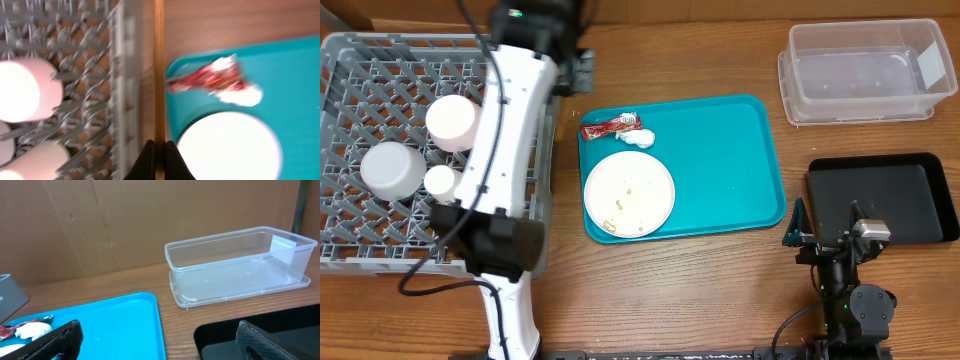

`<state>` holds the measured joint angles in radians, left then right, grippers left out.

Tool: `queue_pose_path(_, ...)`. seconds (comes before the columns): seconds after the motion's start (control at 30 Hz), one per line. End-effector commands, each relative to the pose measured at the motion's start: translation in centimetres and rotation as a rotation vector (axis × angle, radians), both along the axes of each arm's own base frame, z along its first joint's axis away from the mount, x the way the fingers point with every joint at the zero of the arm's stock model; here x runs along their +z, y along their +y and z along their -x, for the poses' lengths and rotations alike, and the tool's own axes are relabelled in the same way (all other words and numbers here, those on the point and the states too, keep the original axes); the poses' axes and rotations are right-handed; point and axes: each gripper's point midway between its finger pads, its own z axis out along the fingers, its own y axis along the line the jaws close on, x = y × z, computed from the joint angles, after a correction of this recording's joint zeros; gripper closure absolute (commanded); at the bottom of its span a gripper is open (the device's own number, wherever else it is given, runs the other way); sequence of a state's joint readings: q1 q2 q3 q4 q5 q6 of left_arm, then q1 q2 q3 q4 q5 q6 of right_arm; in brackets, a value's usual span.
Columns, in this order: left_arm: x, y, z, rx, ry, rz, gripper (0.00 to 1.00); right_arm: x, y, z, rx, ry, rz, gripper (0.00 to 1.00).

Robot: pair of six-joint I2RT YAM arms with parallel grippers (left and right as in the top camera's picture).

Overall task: Sort waste into correct bins and load items into the dishwasher
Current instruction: 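Carry the chopstick left into the dish rack and release it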

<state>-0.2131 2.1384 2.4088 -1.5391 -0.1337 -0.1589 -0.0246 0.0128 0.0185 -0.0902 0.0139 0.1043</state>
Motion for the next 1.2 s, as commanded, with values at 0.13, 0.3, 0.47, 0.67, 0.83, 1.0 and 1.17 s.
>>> queue_pose_path(0.13, -3.9, 5.3, 0.0, 0.001, 0.114, 0.035, 0.96, -0.2, -0.1, 0.0, -0.002, -0.005, -0.004, 0.00)
queue_pose_path(0.3, -6.6, 8.2, 0.3, 0.060, 0.162, 0.032, 0.96, -0.2, 0.0, 0.0, -0.002, -0.005, -0.004, 0.01)
queue_pose_path(0.47, -9.1, 8.9, 0.5, 0.077, 0.194, 0.033, 0.96, -0.2, 0.0, 0.0, -0.002, -0.005, -0.004, 0.00)
queue_pose_path(0.67, -10.2, 8.9, 0.4, 0.076, 0.195, 0.033, 0.96, -0.2, 0.0, 0.0, -0.002, -0.005, -0.004, 0.00)
queue_pose_path(0.83, -10.1, 8.9, -0.3, 0.075, 0.167, 0.034, 0.96, -0.2, -0.1, 0.0, -0.002, -0.005, -0.004, 0.01)
queue_pose_path(1.0, -10.0, 8.9, -1.0, 0.072, 0.140, 0.033, 0.88, -0.2, 0.0, 0.0, -0.002, -0.005, -0.004, 0.00)
queue_pose_path(1.17, -10.0, 8.9, -1.1, 0.053, 0.134, 0.029, 0.73, -0.2, 0.0, 0.0, -0.002, -0.005, -0.004, 0.00)
